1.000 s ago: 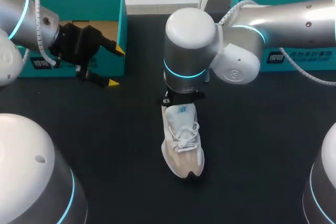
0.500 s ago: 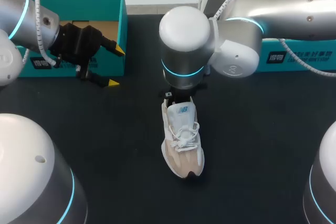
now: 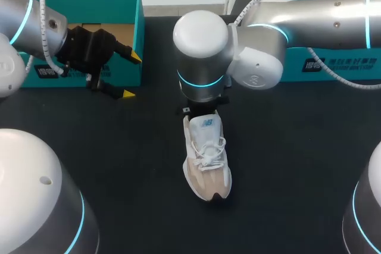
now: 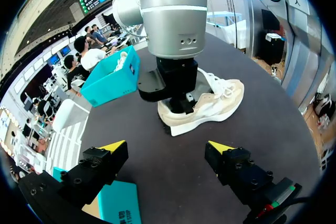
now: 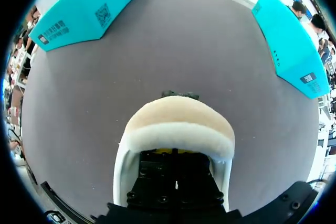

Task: Take the shoe out of the shoebox, open the shoe tongue, remove and reinsert the insole, then place the shoe into the shoebox

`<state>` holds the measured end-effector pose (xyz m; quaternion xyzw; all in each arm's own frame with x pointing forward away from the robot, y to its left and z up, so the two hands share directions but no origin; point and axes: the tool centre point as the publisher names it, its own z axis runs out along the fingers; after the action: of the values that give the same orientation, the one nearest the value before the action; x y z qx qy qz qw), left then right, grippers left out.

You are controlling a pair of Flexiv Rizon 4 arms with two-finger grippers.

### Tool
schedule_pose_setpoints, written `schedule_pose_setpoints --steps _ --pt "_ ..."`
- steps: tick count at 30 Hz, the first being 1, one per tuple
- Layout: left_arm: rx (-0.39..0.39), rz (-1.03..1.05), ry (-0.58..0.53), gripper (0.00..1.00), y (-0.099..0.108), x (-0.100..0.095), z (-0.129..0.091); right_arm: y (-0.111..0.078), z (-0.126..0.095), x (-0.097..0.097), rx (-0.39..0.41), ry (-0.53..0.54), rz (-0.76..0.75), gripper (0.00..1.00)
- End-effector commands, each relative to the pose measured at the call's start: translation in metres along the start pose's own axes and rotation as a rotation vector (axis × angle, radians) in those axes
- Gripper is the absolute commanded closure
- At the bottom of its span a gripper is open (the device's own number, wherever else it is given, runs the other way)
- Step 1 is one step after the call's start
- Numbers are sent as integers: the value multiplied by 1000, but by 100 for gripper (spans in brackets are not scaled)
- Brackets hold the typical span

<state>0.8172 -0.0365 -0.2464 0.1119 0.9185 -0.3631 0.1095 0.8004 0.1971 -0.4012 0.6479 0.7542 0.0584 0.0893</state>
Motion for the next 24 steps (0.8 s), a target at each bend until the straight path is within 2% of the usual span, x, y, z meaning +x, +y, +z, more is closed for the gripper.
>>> schedule_pose_setpoints --steps 1,10,15,19,22,23,24 --pt "-4 1 2 0 0 0 0 -10 -14 0 26 4 15 100" --pt "-4 1 2 0 0 0 0 -31 -59 5 204 62 25 100" --pt "-4 1 2 0 0 0 0 -43 -65 10 296 132 14 100" --pt "-4 1 2 0 0 0 0 -53 -66 15 356 121 -6 100" --pt "-4 1 2 0 0 0 0 -59 -67 14 359 97 7 100" --pt "-4 1 2 0 0 0 0 -60 -67 12 345 92 23 98" --pt "-4 1 2 0 0 0 0 -61 -67 11 342 93 30 61"
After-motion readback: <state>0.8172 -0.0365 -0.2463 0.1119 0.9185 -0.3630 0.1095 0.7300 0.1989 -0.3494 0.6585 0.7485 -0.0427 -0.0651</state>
